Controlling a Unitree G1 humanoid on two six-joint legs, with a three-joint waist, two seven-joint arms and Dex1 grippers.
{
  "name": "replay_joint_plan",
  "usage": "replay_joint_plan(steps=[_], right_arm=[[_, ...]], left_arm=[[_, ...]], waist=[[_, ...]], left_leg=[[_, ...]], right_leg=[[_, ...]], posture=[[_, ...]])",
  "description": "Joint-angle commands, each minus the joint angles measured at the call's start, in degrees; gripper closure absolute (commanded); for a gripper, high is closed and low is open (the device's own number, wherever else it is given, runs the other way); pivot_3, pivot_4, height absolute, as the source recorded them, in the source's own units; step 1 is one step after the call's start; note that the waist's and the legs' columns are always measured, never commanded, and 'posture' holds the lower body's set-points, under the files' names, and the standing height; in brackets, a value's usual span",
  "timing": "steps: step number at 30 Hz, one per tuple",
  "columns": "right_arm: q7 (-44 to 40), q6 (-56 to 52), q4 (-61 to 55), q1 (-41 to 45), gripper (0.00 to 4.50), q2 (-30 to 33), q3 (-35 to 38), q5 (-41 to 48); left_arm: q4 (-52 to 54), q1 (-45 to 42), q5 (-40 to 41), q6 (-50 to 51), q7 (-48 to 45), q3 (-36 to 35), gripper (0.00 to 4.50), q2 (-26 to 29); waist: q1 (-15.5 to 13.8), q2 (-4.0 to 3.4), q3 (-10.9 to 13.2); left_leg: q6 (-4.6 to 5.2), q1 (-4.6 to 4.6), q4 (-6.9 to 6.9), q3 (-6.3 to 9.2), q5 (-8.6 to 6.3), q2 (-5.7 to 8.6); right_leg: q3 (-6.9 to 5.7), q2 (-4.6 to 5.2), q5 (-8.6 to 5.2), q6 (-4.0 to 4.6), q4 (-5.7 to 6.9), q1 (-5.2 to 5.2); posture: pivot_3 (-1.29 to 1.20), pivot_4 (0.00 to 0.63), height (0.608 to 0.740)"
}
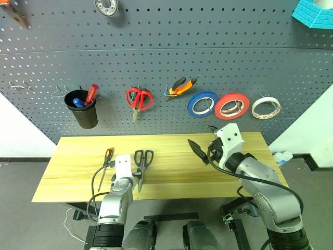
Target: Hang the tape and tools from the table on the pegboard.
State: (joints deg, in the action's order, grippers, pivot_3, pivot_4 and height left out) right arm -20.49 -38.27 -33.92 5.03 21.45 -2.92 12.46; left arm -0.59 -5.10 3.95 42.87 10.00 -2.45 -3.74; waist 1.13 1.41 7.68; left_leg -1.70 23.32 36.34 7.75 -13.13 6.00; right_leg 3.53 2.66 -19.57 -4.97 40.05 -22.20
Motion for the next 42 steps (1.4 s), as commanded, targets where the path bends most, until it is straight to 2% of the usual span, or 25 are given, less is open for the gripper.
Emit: replay_joint_plan(steps=[1,10,23,33,42], right_arm=[[0.57,1.43,-2.86,0.14,0.01,-0.21,0.43,-0.08],[1.38,1.49,-3.17,-0.15,0.01,-0.33,0.14,-0.28],[2.02,1.49,-3.82,-1.41,0.01,-0.43,-0.13,-0.72],[2.56,1.69,-4.11,-2.12,0.01,-0.49,-0.24,-1.01],[2.79,1.91,-4.49,-2.90,0.01,-0.70,-0.85,-1.39]], left_arm=[[0.96,-1.36,1.58,1.50,-1.32,2.48,0.02,-4.09],[-2.50,-4.02,4.24,6.97,-0.82,1.49,0.02,-4.34],[-13.70,-13.41,6.77,7.37,1.69,-3.73,0.02,-5.08],[-15.96,-14.10,6.21,9.73,4.29,-5.04,0.02,-5.02],[-18.98,-17.19,5.61,16.48,7.49,-7.42,0.02,-4.81]], waist=[[0.03,0.00,-0.01],[0.04,-0.04,-0.15],[0.20,-0.03,-0.18],[0.29,-0.03,-0.20],[0.31,-0.20,-0.56]], left_leg=[[0.00,0.00,0.00,0.00,0.00,0.00],[0.00,0.00,0.02,0.00,0.00,0.00],[0.02,0.03,0.17,0.01,-0.01,0.01],[0.02,0.03,0.20,0.01,-0.01,0.01],[0.03,0.02,0.25,0.01,-0.02,0.01]], right_leg=[[0.00,0.00,0.00,0.00,0.00,0.00],[0.00,0.00,0.00,0.00,0.00,0.01],[-0.05,0.00,0.03,-0.05,0.02,0.03],[-0.05,0.00,0.04,-0.07,0.02,0.06],[-0.06,0.00,0.06,-0.10,0.02,0.12]], posture=[[-0.09,0.083,0.717],[-0.10,0.087,0.717],[-0.11,0.089,0.717],[-0.11,0.091,0.717],[-0.11,0.087,0.717]])
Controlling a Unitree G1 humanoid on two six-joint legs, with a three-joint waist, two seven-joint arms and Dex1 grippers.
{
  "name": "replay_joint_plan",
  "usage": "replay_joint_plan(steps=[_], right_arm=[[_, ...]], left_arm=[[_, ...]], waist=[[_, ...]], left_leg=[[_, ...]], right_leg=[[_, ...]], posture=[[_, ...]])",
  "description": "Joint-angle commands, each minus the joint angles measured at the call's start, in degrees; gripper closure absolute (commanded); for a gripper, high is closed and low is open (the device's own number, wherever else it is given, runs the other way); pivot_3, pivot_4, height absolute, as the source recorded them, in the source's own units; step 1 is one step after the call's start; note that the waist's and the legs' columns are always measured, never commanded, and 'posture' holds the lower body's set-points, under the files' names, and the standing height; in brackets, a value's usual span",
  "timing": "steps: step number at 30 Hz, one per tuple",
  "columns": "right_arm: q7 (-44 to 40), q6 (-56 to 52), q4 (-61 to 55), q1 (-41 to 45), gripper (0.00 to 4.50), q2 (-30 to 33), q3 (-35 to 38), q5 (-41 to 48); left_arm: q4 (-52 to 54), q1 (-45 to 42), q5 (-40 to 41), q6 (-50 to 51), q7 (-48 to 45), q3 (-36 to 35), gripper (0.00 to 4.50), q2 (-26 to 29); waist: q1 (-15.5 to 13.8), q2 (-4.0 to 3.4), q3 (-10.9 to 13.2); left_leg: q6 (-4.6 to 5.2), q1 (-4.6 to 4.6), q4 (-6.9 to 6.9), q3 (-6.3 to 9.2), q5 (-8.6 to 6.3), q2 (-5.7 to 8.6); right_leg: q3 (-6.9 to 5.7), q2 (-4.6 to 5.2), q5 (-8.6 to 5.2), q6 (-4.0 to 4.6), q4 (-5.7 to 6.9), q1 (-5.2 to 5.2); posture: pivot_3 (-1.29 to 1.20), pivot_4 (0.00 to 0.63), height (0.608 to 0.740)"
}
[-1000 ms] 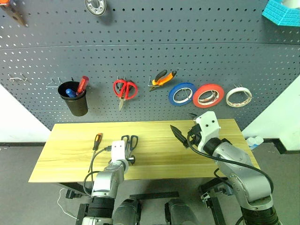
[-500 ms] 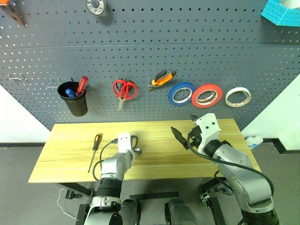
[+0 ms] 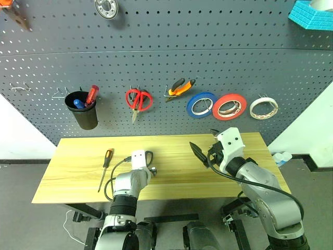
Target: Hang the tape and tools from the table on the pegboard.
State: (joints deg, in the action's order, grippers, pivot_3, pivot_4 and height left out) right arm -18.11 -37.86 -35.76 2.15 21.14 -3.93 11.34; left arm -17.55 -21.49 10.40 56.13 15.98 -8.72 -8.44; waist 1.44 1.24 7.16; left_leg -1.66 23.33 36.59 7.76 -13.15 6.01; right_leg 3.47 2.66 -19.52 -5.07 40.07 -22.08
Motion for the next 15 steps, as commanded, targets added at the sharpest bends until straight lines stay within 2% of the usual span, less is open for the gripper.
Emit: replay_joint_plan(steps=[1,9,15], right_arm=[[0.46,1.53,-2.63,-0.07,0.01,-0.41,0.15,-0.28],[1.16,1.95,-3.13,-1.56,0.01,-0.47,-0.15,-0.60],[-0.82,-0.55,-4.94,-2.01,0.01,0.03,0.28,2.38]], left_arm=[[-2.51,-1.26,-0.95,3.81,1.88,-1.48,0.02,0.01],[-5.93,-5.01,-1.34,7.47,2.07,-3.92,0.02,1.98],[-10.50,-7.56,-1.71,7.23,1.22,-5.02,0.02,4.46]], waist=[[0.01,-0.04,-0.04],[1.16,-0.10,-0.08],[1.22,-0.09,-0.08]], left_leg=[[0.00,-0.01,0.02,0.01,0.00,0.00],[0.10,-0.09,0.42,0.21,-0.08,0.03],[0.08,-0.67,0.38,0.22,-0.10,0.02]], right_leg=[[-0.02,0.00,0.00,0.00,0.00,0.03],[-0.28,0.01,0.04,-0.08,0.00,0.39],[-0.30,0.01,0.02,-0.11,-0.01,0.89]], posture=[[-0.11,0.087,0.717],[-0.11,0.086,0.717],[-0.12,0.093,0.717]])
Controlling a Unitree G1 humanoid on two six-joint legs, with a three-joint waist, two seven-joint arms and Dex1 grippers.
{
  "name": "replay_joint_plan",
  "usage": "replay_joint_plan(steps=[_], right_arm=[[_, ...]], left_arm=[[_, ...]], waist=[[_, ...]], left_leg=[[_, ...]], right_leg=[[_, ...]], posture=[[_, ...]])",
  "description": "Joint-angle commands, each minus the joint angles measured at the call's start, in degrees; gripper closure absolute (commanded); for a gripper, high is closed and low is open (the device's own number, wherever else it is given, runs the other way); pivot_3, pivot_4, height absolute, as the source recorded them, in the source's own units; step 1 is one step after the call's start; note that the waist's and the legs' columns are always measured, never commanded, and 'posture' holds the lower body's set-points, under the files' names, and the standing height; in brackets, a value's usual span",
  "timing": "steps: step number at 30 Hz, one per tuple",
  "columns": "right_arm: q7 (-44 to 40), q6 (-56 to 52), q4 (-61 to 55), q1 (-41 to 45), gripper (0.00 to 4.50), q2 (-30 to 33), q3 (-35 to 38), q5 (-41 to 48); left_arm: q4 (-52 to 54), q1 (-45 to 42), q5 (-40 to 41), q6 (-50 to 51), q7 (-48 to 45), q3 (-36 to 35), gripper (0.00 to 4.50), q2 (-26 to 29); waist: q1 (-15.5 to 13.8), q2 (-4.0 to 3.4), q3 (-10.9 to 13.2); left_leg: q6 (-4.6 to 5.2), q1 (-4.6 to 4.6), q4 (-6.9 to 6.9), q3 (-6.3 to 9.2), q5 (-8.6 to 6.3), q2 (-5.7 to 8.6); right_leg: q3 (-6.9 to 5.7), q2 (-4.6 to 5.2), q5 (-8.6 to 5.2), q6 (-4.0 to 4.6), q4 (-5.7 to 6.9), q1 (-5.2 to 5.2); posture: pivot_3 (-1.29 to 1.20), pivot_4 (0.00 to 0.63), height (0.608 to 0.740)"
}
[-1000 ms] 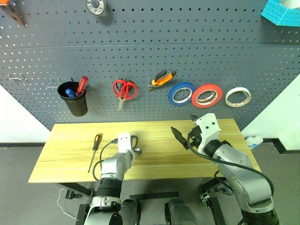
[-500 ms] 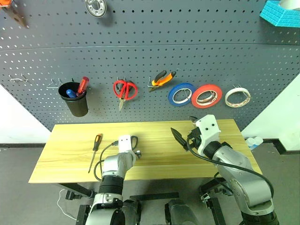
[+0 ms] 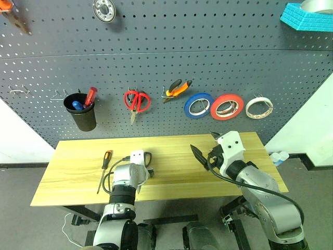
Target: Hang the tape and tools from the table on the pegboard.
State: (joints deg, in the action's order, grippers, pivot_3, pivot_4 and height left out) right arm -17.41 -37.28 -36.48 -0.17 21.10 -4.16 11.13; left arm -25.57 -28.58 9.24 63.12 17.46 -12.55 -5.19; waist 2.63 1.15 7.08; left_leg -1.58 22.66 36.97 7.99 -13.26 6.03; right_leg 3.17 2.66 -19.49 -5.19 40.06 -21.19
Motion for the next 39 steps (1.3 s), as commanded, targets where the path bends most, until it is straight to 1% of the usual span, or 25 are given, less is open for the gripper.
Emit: replay_joint_plan(steps=[1,2,6,9,14,20,30,33,34,39], right_arm=[[-2.16,-1.91,-4.61,0.40,0.01,0.29,0.69,3.52],[-4.29,-3.23,-5.68,0.32,0.01,1.65,0.74,5.31],[-11.17,-7.43,-9.38,-1.44,0.01,7.16,1.90,11.29],[-16.20,-9.05,-11.31,-3.46,0.01,11.61,4.84,16.57],[-20.16,-9.67,-11.31,-4.16,0.01,16.53,9.37,20.95],[-20.52,-9.44,-11.12,-3.69,0.01,18.75,10.20,22.81],[-19.12,-8.79,-11.74,-5.10,0.01,18.88,9.27,22.10],[-18.63,-8.70,-11.83,-5.21,0.00,18.62,8.86,22.09],[-18.43,-8.65,-11.78,-5.24,0.00,18.57,8.69,21.97],[-17.89,-8.57,-11.76,-5.05,0.00,18.56,8.59,22.10]], left_arm=[[-2.91,-0.71,-0.52,0.27,-0.33,-1.25,0.02,1.37],[-3.34,-1.01,-0.51,0.25,-0.44,-1.29,0.02,1.61],[-4.41,-1.80,-0.50,0.09,-0.70,-1.41,0.02,2.22],[-4.84,-2.15,-0.41,0.47,-1.06,-1.36,0.02,2.42],[-5.45,-2.35,-0.33,0.97,-1.66,-1.23,0.02,2.60],[-7.04,-2.88,-0.44,0.96,-2.54,-1.07,0.02,3.13],[-10.25,-4.08,-0.91,0.53,-5.68,0.70,0.02,5.04],[-12.12,-5.11,-1.24,-0.37,-6.50,1.07,0.62,5.72],[-12.54,-5.34,-1.33,-0.53,-6.65,1.10,0.89,5.81],[-13.99,-5.93,-1.54,-0.66,-7.08,0.94,2.63,5.77]], waist=[[0.06,0.00,0.00],[0.02,0.00,0.00],[-0.07,0.00,0.00],[-0.07,-0.01,0.00],[-0.10,-0.01,0.01],[-0.12,-0.04,-0.01],[-0.11,-0.17,-0.05],[-0.13,-0.18,-0.03],[-0.16,-0.18,-0.03],[-0.20,-0.19,-0.03]], left_leg=[[-0.01,-0.09,-0.01,0.00,-0.01,0.00],[0.00,-0.16,-0.02,0.00,-0.01,0.00],[0.05,-0.20,0.00,0.02,-0.05,0.00],[0.09,-0.21,-0.03,0.11,-0.09,-0.01],[0.14,-0.21,-0.04,0.13,-0.21,-0.02],[0.11,-0.23,-0.06,0.15,-0.31,-0.03],[0.11,-0.25,-0.10,0.16,-0.32,-0.03],[0.13,-0.24,-0.13,0.15,-0.33,-0.03],[0.13,-0.24,-0.14,0.15,-0.34,-0.03],[0.19,-0.20,-0.20,0.15,-0.37,-0.02]], right_leg=[[0.00,0.00,-0.02,-0.03,-0.01,0.04],[0.00,0.00,-0.12,-0.20,-0.04,0.10],[-0.02,0.03,-0.13,-0.23,-0.19,0.15],[-0.13,0.03,-0.13,-0.25,-0.40,0.27],[-0.16,0.05,-0.06,-0.38,-0.75,0.46],[-0.16,0.09,-0.05,-0.43,-0.92,0.55],[-0.17,0.12,-0.07,-0.45,-1.00,0.59],[-0.16,0.13,-0.07,-0.45,-1.05,0.58],[-0.16,0.13,-0.07,-0.46,-1.06,0.57],[-0.16,0.16,-0.08,-0.48,-1.20,0.57]], posture=[[-0.12,0.093,0.717],[-0.12,0.093,0.717],[-0.12,0.096,0.717],[-0.12,0.098,0.717],[-0.13,0.103,0.717],[-0.13,0.104,0.717],[-0.13,0.109,0.717],[-0.13,0.110,0.717],[-0.13,0.110,0.717],[-0.14,0.110,0.717]])
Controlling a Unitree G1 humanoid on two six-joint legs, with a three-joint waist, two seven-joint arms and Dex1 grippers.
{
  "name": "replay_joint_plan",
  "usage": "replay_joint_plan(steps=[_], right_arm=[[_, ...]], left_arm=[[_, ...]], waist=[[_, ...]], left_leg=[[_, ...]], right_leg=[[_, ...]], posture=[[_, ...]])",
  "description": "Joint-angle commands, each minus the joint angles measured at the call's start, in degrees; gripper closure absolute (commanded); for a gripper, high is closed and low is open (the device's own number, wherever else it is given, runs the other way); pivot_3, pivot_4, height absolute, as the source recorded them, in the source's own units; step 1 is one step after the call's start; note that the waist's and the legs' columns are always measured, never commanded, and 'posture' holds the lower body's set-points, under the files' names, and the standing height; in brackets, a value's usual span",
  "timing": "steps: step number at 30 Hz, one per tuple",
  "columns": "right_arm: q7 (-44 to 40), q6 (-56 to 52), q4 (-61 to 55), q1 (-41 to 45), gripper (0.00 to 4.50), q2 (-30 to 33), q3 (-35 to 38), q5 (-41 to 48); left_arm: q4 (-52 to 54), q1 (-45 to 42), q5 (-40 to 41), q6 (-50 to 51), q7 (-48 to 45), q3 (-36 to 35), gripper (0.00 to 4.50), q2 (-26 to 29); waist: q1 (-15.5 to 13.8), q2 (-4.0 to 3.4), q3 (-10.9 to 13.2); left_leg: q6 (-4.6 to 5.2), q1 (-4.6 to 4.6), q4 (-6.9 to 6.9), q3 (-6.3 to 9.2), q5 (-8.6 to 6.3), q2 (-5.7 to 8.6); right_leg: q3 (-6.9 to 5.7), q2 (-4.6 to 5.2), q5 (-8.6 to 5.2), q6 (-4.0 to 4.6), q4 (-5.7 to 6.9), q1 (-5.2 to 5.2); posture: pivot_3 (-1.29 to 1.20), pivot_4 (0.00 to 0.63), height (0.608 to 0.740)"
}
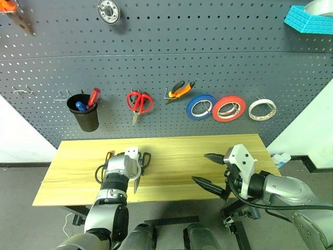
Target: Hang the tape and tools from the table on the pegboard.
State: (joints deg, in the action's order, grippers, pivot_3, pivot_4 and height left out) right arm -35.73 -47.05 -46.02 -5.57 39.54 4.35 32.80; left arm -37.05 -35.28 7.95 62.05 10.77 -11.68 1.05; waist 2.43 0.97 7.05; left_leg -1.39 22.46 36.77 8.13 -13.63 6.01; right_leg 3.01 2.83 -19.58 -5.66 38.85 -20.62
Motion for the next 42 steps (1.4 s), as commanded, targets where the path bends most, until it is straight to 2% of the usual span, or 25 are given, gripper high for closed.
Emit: replay_joint_plan(steps=[1,4,5,14,23,32,36,42], right_arm=[[0.55,1.24,-2.17,0.43,0.00,0.09,0.06,0.41],[0.90,1.35,-2.05,0.60,0.00,0.01,-0.06,0.35],[1.00,1.38,-2.01,0.66,0.00,-0.01,-0.13,0.37],[2.19,1.96,-1.42,1.33,0.00,-0.38,-1.33,-0.22],[2.47,3.26,0.07,1.79,0.00,-0.29,-2.71,-1.61],[2.13,4.21,0.97,1.90,0.00,-0.17,-3.06,-2.43],[1.58,4.72,1.37,1.91,0.00,0.21,-2.62,-2.44],[-0.90,5.61,2.10,2.18,0.00,1.19,0.16,-0.69]], left_arm=[[-2.62,0.81,-0.19,0.51,-0.56,0.13,2.94,-0.60],[-2.73,0.83,-0.08,0.90,-0.86,0.14,3.87,-0.87],[-2.81,0.77,-0.07,0.99,-0.97,0.11,3.91,-0.90],[-0.81,2.07,-0.39,2.18,-2.12,0.92,3.91,-0.78],[16.50,11.46,-2.23,4.72,-7.03,10.11,3.91,1.01],[34.87,21.40,-6.86,-0.49,-10.12,21.58,3.92,6.60],[40.05,24.84,-8.10,-1.50,-10.78,24.37,3.92,7.85],[47.82,28.35,-10.60,-3.96,-11.06,27.56,3.92,9.90]], waist=[[-0.01,-0.01,0.00],[-0.06,-0.08,-0.05],[-0.09,-0.09,-0.06],[-0.30,-0.11,-0.07],[-0.13,-0.12,-0.07],[-0.13,-0.10,-0.05],[-0.47,-0.11,-0.05],[-1.36,-0.12,-0.04]], left_leg=[[0.01,0.00,-0.03,0.00,-0.01,0.00],[0.02,-0.01,-0.25,0.00,-0.01,0.01],[0.03,-0.02,-0.35,0.00,-0.01,0.01],[0.17,-0.02,-0.66,-0.02,-0.07,0.09],[0.24,-0.01,-0.70,-0.05,-0.12,0.11],[0.26,0.22,-0.73,-0.05,-0.12,0.10],[0.40,0.87,-0.61,-0.05,-0.03,0.11],[0.43,0.97,-0.64,-0.06,-0.04,0.13]], right_leg=[[0.00,0.01,0.00,-0.01,-0.05,0.00],[0.00,0.03,0.04,-0.06,-0.35,0.04],[0.00,0.04,0.06,-0.07,-0.47,0.05],[0.00,0.14,0.15,0.07,-0.78,0.06],[0.01,0.17,0.14,0.06,-0.83,0.05],[0.05,0.17,0.14,0.09,-0.85,-0.16],[0.05,0.18,0.16,0.10,-0.77,-0.73],[0.05,0.20,0.16,0.11,-0.78,-0.75]], posture=[[-0.14,0.109,0.717],[-0.13,0.108,0.717],[-0.13,0.109,0.717],[-0.13,0.105,0.717],[-0.13,0.101,0.717],[-0.12,0.099,0.717],[-0.12,0.098,0.717],[-0.12,0.098,0.717]])
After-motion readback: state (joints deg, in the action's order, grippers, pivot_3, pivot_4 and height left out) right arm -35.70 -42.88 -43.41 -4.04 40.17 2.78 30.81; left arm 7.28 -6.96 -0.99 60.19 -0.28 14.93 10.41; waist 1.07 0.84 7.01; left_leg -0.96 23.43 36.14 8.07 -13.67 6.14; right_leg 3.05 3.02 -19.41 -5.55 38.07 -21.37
